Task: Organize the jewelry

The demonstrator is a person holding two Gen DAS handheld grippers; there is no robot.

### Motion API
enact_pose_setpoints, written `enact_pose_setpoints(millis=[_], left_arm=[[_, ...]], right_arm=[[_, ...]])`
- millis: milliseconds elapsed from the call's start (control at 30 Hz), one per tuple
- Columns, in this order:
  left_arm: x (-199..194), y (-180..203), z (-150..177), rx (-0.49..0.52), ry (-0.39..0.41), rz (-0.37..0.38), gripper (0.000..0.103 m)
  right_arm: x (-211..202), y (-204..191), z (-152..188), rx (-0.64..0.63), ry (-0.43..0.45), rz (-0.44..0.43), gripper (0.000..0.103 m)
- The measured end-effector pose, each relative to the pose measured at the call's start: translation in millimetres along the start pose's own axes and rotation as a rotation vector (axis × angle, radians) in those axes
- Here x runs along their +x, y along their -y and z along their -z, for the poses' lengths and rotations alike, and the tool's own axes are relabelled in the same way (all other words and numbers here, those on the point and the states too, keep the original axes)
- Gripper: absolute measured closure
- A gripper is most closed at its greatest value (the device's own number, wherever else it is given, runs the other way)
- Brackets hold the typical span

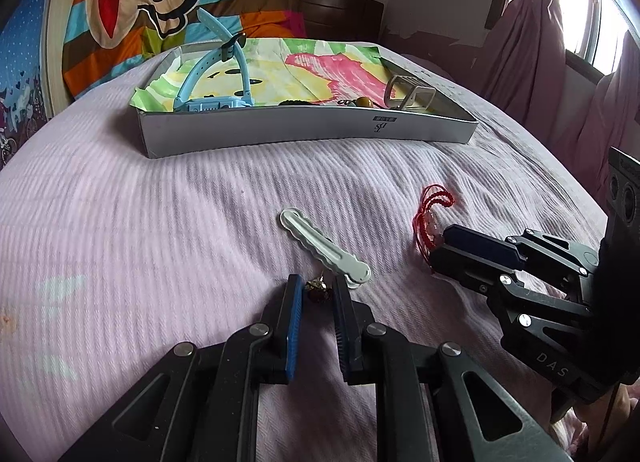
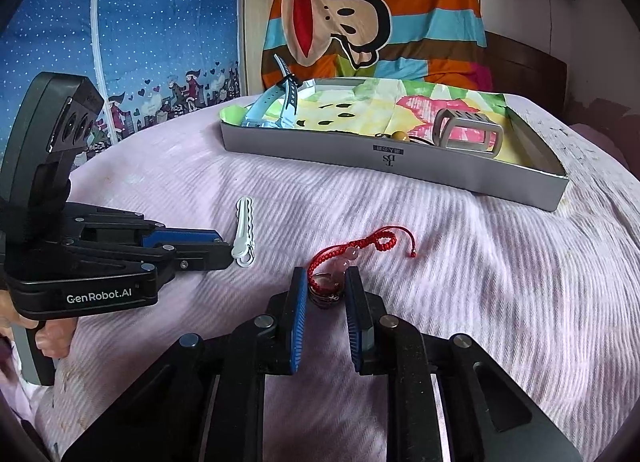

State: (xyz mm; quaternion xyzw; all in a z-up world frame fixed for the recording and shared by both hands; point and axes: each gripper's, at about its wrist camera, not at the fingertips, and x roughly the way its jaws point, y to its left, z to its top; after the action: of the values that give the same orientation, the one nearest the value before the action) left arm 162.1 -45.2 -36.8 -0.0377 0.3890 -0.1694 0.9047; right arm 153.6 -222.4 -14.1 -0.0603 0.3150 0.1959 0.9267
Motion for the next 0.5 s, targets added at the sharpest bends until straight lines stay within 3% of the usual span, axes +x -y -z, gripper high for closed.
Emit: enact_pose_setpoints(millis=[333, 500], left_arm=[[-3, -2, 1, -0.01, 0.013, 0.015, 0.089], [-3, -3, 1, -0.016, 0.016, 0.026, 0.089]], right_arm=[[0, 2, 0, 0.006, 0.001, -0.004, 0.086], [-10, 11, 4, 0.069, 0.025, -0.022, 0.089]])
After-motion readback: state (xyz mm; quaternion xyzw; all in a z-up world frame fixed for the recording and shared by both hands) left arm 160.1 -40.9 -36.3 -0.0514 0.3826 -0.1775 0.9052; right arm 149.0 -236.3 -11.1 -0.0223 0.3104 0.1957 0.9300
